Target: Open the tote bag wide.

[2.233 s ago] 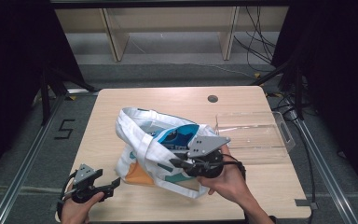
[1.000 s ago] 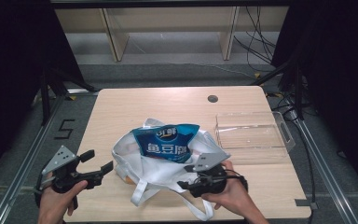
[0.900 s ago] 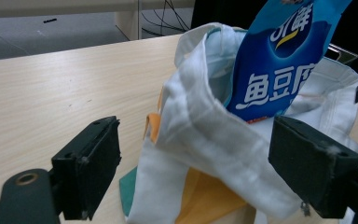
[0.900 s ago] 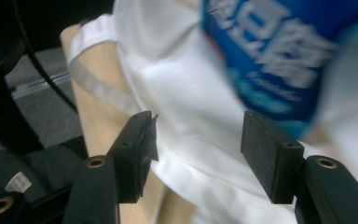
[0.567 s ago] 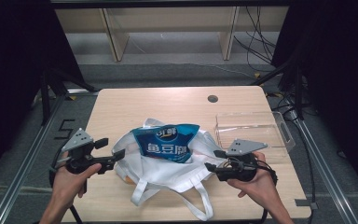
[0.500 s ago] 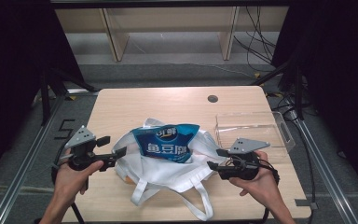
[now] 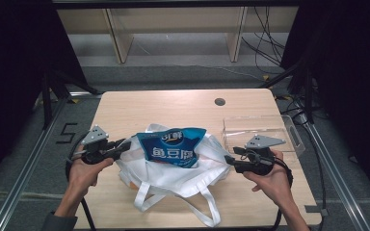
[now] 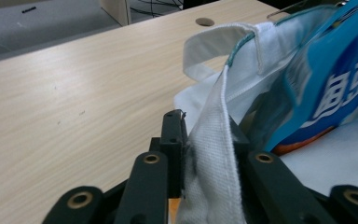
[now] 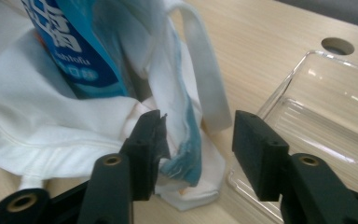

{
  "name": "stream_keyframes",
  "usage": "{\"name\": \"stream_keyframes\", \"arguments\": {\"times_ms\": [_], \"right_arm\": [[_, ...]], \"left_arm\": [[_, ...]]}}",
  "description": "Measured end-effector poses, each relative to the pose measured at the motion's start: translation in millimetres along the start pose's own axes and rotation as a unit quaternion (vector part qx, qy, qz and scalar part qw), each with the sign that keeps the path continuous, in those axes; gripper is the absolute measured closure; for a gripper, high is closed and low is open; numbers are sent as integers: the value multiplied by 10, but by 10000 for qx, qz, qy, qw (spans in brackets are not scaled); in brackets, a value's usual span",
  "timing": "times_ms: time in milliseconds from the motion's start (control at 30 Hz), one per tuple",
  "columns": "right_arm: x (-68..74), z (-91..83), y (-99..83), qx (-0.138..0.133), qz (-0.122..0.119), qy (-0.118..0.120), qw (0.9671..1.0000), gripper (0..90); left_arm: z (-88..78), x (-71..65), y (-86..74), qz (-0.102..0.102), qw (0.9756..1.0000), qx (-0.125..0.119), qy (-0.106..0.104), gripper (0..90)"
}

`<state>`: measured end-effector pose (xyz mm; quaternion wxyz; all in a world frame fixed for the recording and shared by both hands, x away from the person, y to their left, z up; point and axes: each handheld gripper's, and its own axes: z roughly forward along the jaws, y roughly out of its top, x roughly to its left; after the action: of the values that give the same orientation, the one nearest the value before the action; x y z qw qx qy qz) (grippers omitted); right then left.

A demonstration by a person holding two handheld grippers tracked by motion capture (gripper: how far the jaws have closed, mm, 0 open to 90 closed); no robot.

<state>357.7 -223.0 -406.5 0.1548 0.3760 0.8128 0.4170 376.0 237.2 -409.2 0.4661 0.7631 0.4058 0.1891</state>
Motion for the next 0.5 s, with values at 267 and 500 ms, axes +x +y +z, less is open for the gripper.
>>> {"name": "stream_keyframes", "arguments": {"times_ms": [267, 500], "right_arm": [[42, 240, -85, 379, -573, 35, 9976, 819], [79, 499, -235, 873, -678, -77, 9938, 847]], "left_arm": [[293, 138, -331, -118, 9989, 450, -88, 838], [576, 210, -551, -11, 9955, 942, -78, 857]]}}
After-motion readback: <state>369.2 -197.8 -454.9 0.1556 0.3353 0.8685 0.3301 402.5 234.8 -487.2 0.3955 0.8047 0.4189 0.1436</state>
